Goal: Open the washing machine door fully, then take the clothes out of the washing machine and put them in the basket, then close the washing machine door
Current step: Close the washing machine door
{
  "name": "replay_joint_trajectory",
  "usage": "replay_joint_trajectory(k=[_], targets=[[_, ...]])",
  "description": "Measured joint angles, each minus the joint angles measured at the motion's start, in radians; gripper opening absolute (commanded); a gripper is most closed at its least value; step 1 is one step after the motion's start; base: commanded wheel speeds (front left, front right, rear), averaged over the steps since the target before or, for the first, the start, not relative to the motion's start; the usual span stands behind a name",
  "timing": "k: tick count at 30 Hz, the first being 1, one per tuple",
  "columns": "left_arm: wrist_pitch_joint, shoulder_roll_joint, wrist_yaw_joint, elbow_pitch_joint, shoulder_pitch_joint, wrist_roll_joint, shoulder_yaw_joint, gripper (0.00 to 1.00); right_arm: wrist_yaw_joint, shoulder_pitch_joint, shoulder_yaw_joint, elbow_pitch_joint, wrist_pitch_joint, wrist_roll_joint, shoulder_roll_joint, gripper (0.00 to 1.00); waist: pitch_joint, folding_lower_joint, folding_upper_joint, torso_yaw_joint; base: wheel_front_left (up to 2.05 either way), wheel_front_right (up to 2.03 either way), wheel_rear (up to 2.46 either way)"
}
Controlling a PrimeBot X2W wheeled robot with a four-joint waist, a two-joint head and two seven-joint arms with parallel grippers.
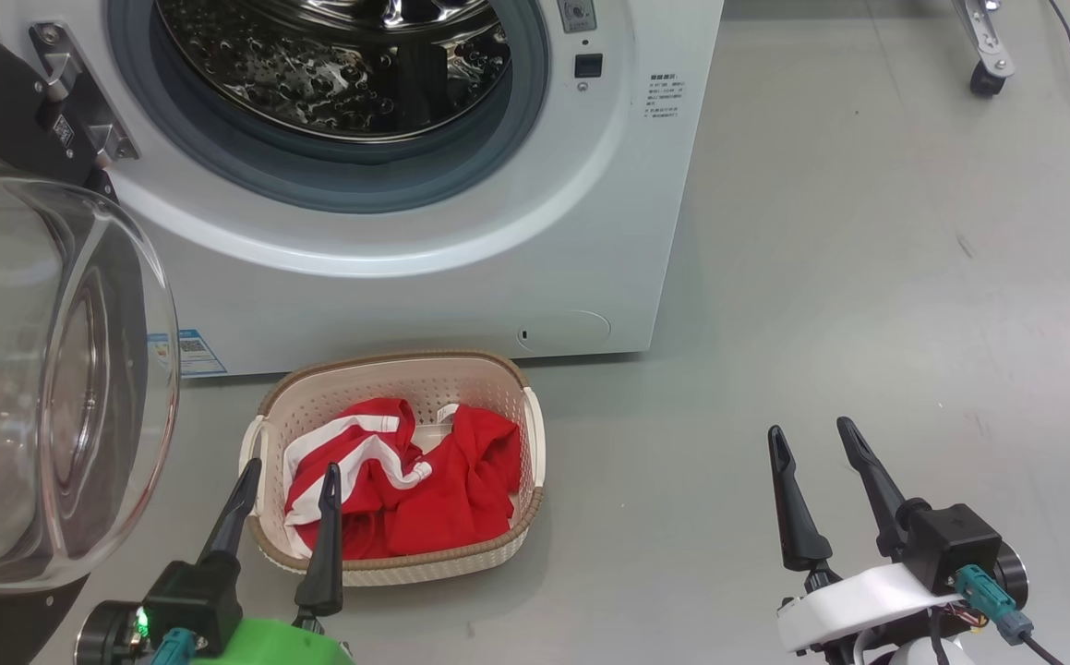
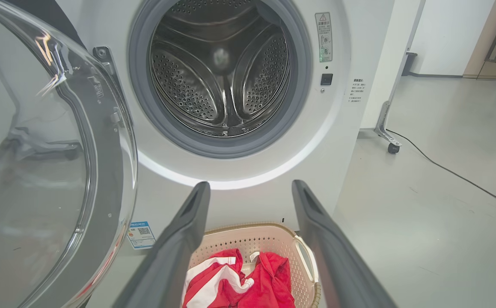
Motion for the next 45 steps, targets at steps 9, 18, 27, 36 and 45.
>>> replay_joint_trajectory(k=[9,18,27,36,45], targets=[[0.003,0.000,0.000,-0.008,0.001,0.000,0.001,1.00,-0.004,0.000,-0.002,-0.002,0.000,0.000,0.000,1.00,0.008,0.0000,0.0000,-0.002,-0.02,0.02,0.00],[0.003,0.000,0.000,-0.010,0.001,0.000,-0.004,1.00,-0.007,0.000,-0.013,-0.004,0.000,0.000,0.000,1.00,0.016,0.0000,0.0000,0.006,0.00,0.00,0.00],[0.004,0.000,0.001,-0.006,0.000,0.003,-0.014,1.00,-0.007,0.000,-0.031,-0.008,0.000,-0.009,0.000,1.00,0.013,0.0000,0.0000,0.045,0.00,0.00,0.00],[0.000,-0.008,0.005,0.002,0.000,0.003,-0.001,1.00,-0.005,0.018,-0.045,-0.008,0.000,-0.026,0.000,1.00,0.008,0.0000,0.0000,0.124,0.00,0.00,0.00],[-0.017,-0.018,0.009,0.004,0.000,0.000,0.009,1.00,0.003,0.019,-0.054,-0.008,0.000,-0.040,0.001,1.00,0.008,0.0001,0.0000,0.231,0.00,0.00,0.00]])
